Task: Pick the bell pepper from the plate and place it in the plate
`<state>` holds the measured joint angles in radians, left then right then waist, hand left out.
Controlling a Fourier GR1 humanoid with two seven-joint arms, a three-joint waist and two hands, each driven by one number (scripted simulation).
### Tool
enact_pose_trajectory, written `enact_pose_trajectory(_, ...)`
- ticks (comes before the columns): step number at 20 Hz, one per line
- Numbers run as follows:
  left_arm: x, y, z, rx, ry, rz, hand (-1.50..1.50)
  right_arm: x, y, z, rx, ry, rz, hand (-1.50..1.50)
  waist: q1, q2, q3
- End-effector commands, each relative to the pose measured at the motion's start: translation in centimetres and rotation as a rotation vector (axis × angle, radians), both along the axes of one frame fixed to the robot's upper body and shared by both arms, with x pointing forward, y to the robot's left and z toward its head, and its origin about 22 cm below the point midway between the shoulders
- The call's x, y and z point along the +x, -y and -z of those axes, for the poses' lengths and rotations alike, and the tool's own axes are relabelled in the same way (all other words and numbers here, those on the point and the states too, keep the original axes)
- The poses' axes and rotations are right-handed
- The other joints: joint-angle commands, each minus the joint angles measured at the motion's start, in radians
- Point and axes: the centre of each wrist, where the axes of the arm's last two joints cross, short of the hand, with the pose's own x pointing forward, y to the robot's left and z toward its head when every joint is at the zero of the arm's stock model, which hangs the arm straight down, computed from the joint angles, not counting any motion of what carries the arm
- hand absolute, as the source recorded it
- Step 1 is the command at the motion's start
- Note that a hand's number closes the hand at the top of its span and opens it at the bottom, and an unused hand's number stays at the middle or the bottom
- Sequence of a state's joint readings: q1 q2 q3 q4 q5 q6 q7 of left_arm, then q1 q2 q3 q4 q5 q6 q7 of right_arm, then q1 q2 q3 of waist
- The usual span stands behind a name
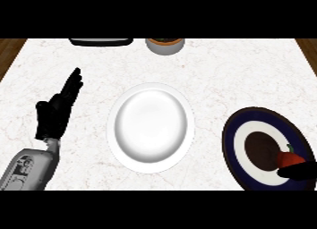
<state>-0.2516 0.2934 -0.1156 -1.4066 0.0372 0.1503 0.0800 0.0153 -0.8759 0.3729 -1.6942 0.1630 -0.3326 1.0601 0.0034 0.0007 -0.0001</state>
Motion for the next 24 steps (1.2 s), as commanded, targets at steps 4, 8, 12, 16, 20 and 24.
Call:
enact_pose_trajectory(4, 0.7, 0.1, 0.4, 0.007, 0.003, 0.007, 0.00, 1.4, 0.9, 4.5, 0.014, -0.103, 0.018, -1.50, -0.002, 0.001, 0.000)
enact_pose_trajectory(8, -1.2, 0.2, 0.6, 0.003, 0.002, 0.002, 0.00, 0.1, 2.9, 5.7, 0.015, -0.122, 0.030, -1.50, -0.002, -0.001, 0.000)
enact_pose_trajectory(12, -1.3, -0.5, 0.0, -0.006, -0.001, -0.008, 0.00, -1.9, 1.5, 6.6, 0.018, -0.125, 0.037, -1.50, -0.006, -0.002, 0.000)
enact_pose_trajectory(16, 1.2, -2.3, -2.1, -0.007, -0.005, 0.006, 0.00, 0.6, 1.2, 7.0, -0.072, -0.073, 0.011, 1.50, -0.005, 0.000, 0.000)
enact_pose_trajectory(20, 1.2, -1.0, -0.6, 0.015, -0.004, -0.010, 0.00, -1.6, 3.4, 6.7, -0.084, -0.041, 0.020, 1.50, -0.010, -0.001, 0.000)
enact_pose_trajectory(24, 0.1, -0.3, -1.4, 0.018, -0.005, -0.008, 0.00, 0.8, 2.1, 6.4, -0.115, -0.032, 0.015, 1.50, -0.003, -0.001, 0.000)
